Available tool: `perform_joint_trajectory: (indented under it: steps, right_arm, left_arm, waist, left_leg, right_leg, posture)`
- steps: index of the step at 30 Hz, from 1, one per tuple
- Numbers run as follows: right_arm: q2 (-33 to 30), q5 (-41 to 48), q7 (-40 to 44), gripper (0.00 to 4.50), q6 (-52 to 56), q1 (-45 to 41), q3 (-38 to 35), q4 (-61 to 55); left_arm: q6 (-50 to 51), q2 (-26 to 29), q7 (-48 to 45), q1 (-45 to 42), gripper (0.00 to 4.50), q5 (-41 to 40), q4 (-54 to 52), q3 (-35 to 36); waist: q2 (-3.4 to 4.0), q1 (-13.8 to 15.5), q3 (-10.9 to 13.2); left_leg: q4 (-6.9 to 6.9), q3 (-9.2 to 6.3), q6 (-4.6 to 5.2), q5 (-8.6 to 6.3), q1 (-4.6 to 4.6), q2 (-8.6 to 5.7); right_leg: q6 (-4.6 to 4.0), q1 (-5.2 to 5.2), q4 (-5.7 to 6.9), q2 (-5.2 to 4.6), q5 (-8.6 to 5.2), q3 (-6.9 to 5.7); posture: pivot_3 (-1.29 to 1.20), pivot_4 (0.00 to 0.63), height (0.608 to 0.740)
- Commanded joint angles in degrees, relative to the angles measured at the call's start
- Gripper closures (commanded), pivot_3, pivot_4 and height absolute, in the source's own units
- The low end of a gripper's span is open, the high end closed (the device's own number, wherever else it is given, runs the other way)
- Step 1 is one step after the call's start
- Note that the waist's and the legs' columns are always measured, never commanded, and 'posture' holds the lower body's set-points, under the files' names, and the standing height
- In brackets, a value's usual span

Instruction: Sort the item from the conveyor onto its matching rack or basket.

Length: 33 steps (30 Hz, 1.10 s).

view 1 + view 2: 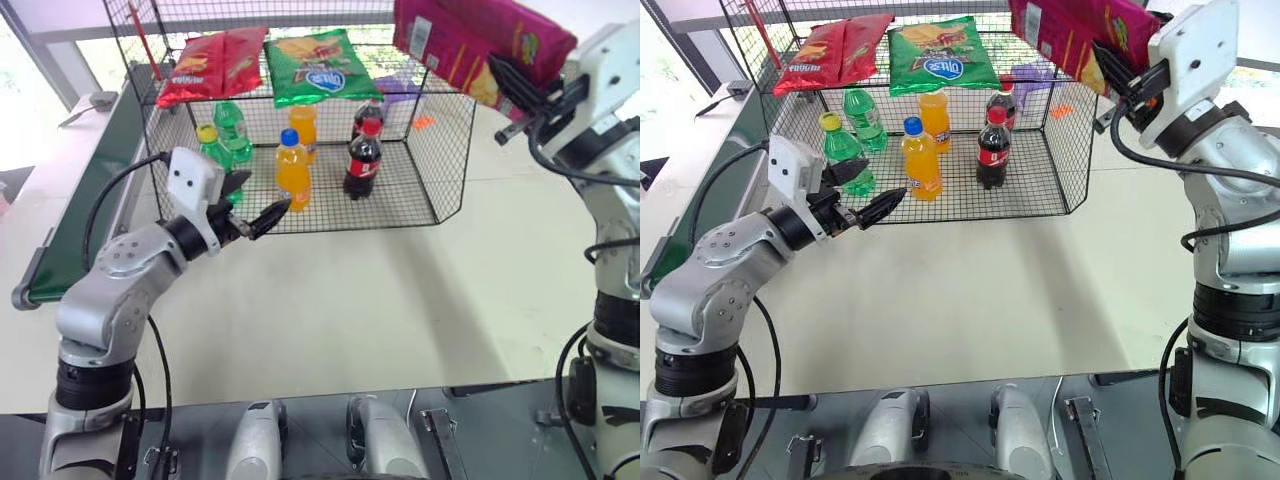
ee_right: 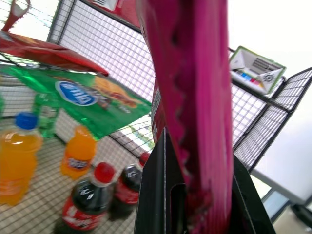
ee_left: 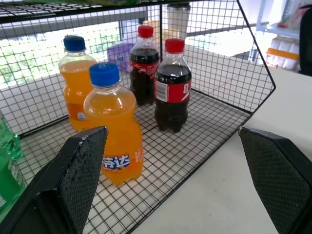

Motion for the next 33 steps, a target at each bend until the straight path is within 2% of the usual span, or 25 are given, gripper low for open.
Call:
perform_joint_trajectory:
  steps: [1, 6, 9, 16, 20, 24, 30, 33]
  right_arm:
    - [-2.65, -11.29, -2.77, 4.50, -8.92, -4.29, 4.76, 5.99]
    - [-1.53, -26.59, -9.71, 4.50, -17.81, -11.45, 14.21, 20.02]
    - [0.23, -37.43, -16.58, 4.50, -17.33, -16.95, 20.43, 28.24]
    - [7.33, -43.57, -22.44, 4.50, -14.34, -24.74, 23.98, 37.97]
    - [10.66, -44.39, -20.66, 4.50, -12.92, -29.15, 25.89, 43.94]
    - [11.16, -43.45, -17.81, 3.03, -12.98, -30.39, 26.01, 45.86]
    - [10.53, -42.96, -12.76, 0.03, -12.76, -31.92, 26.06, 47.06]
    - [9.82, -41.78, -7.61, 0.03, -12.05, -31.98, 26.03, 46.17]
  left_arm:
    - [-0.58, -2.30, 2.34, 0.51, 0.04, 0.45, -3.41, -1.44]
    - [-0.77, -6.00, 5.19, 0.62, 0.04, 1.19, -4.26, -3.33]
    - [-1.42, -6.58, 5.86, 1.27, 0.04, 2.55, -4.36, -4.55]
    - [-1.90, -7.89, 7.41, 2.02, 0.04, 4.27, -4.30, -5.13]
    - [-2.13, -9.05, 8.31, 2.54, 0.04, 5.15, -4.43, -5.91]
    - [-2.61, -9.16, 8.22, 3.09, 0.00, 6.09, -3.91, -5.77]
    - [-3.16, -9.68, 8.28, 3.27, 0.00, 6.82, -3.23, -6.01]
    - [-3.27, -9.98, 8.29, 3.70, 0.00, 7.16, -3.10, -6.10]
  waist:
    - [0.00, 0.13, 0.00]
    - [-0.01, -0.15, 0.00]
    - [0.00, -0.34, 0.00]
    - [0.01, -0.75, 0.01]
    - [0.01, -0.58, 0.01]
    - [0.01, -0.42, 0.01]
    - [0.02, -0.78, 0.01]
    - [0.02, -1.28, 0.01]
  left_leg:
    - [0.01, 0.00, 0.00, 0.00, 0.00, 0.00]
    - [0.04, 0.00, 0.00, 0.00, 0.01, -0.02]
    - [-0.01, -0.01, 0.00, 0.00, 0.00, -0.02]
    - [-0.06, -0.01, 0.00, 0.01, -0.02, -0.01]
    - [-0.04, -0.02, 0.00, 0.01, -0.03, -0.01]
    - [-0.05, -0.02, 0.00, 0.01, -0.04, -0.01]
    - [-0.05, -0.02, 0.00, 0.01, -0.02, -0.01]
    - [-0.06, -0.04, 0.01, 0.01, -0.01, -0.01]
  right_leg:
    - [-0.01, 0.00, -0.01, 0.00, -0.01, 0.00]
    - [-0.04, 0.02, -0.02, -0.01, -0.01, 0.02]
    - [-0.01, -0.01, -0.01, 0.00, 0.00, 0.02]
    - [0.01, -0.06, 0.00, 0.01, 0.01, 0.02]
    - [0.01, -0.05, 0.00, 0.00, 0.01, 0.01]
    - [0.01, -0.04, -0.02, 0.00, 0.01, 0.01]
    - [0.00, -0.04, -0.01, 0.01, 0.01, 0.01]
    - [0.01, -0.03, 0.00, 0.01, 0.01, -0.01]
  posture:
    - [0.00, 0.150, 0.740]
    - [0.00, 0.150, 0.740]
    - [0.00, 0.150, 0.740]
    - [0.00, 0.150, 0.740]
    - [0.00, 0.150, 0.740]
    - [0.00, 0.150, 0.740]
    - [0.00, 0.150, 0.740]
    - [0.00, 0.150, 0.740]
